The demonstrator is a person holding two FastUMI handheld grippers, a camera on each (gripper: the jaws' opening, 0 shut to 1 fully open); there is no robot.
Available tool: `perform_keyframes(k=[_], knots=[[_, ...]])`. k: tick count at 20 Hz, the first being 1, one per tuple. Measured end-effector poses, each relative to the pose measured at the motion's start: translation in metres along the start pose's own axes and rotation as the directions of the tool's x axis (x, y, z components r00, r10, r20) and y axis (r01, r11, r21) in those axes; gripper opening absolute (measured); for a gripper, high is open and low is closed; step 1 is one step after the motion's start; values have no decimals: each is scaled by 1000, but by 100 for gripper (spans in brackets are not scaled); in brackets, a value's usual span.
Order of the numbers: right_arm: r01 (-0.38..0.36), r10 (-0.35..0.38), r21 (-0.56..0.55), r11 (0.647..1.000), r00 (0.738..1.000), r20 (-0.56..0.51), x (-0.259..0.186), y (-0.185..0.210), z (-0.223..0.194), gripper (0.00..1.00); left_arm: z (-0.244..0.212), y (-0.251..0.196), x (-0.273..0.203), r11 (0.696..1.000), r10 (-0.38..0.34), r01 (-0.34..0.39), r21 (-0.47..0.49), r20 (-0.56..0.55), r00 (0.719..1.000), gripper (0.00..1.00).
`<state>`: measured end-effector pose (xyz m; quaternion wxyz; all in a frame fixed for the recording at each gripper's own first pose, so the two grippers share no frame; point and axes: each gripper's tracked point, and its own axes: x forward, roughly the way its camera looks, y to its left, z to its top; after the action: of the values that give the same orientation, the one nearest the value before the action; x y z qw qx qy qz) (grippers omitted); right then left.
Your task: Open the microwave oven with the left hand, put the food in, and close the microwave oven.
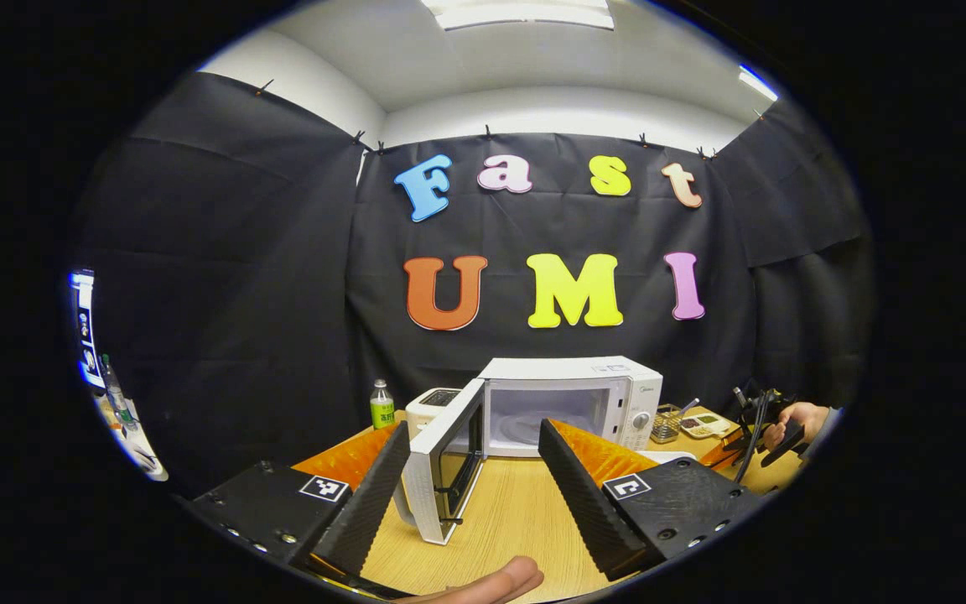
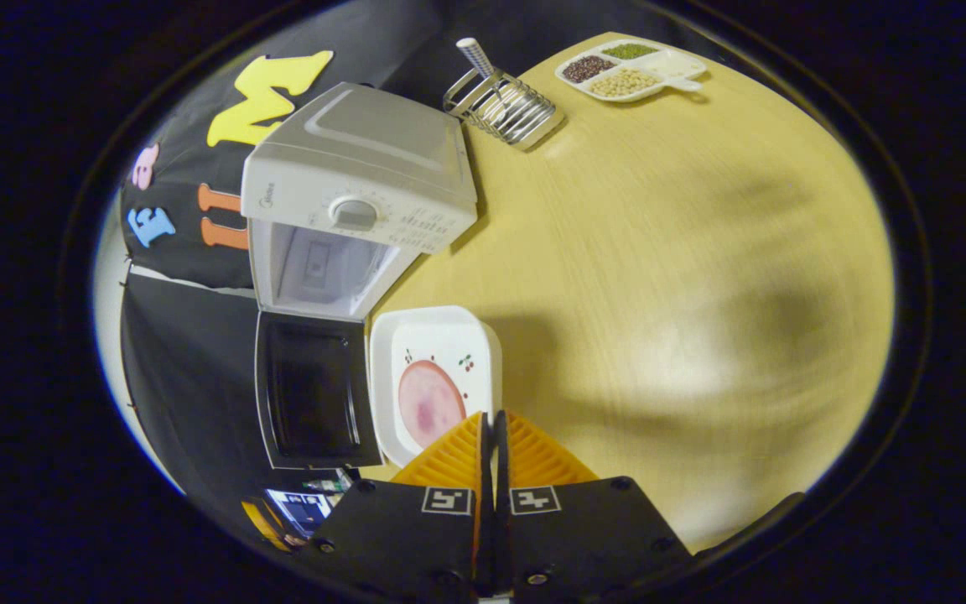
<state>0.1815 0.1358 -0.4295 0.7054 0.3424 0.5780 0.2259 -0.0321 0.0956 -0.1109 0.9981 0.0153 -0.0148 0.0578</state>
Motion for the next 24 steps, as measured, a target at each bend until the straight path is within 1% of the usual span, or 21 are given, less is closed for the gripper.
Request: perform_keyframes(k=[1, 4, 7, 10, 12, 14, 18, 22, 24], knots=[[-6, 6, 9, 1000, 1000, 17, 2, 11, -10, 4, 2, 2, 1, 1000, -11, 11, -3, 9, 1000, 94], [-16, 18, -14, 1000, 996, 93, 20, 47, -33, 3, 1, 13, -1, 1000, -19, 19, -14, 15, 1000, 94], [-64, 63, 9, 998, 990, 125, 46, 83, -50, 4, -1, 29, -5, 999, -16, 16, -27, 26, 1000, 94], [-91, 81, 59, 994, 985, 154, 64, 101, -53, 4, -9, 50, -12, 999, 6, -5, -32, 21, 1000, 94], [-108, 87, 102, 989, 977, 195, 72, 113, -47, 3, -12, 63, -14, 999, 25, -24, -31, 21, 999, 94], [-122, 86, 138, 983, 965, 247, 78, 119, -38, 4, -13, 72, -19, 999, 38, -37, -29, 21, 999, 93], [-148, 63, 214, 966, 931, 359, 85, 127, -16, 3, -20, 91, -23, 997, 63, -63, -32, 5, 998, 92], [-197, 65, 271, 942, 902, 428, 106, 149, -11, 3, -23, 101, -24, 996, 76, -76, -41, -5, 997, 92], [-225, 58, 304, 926, 878, 474, 116, 159, -10, 4, -24, 100, -22, 997, 66, -67, -42, -10, 998, 92]])
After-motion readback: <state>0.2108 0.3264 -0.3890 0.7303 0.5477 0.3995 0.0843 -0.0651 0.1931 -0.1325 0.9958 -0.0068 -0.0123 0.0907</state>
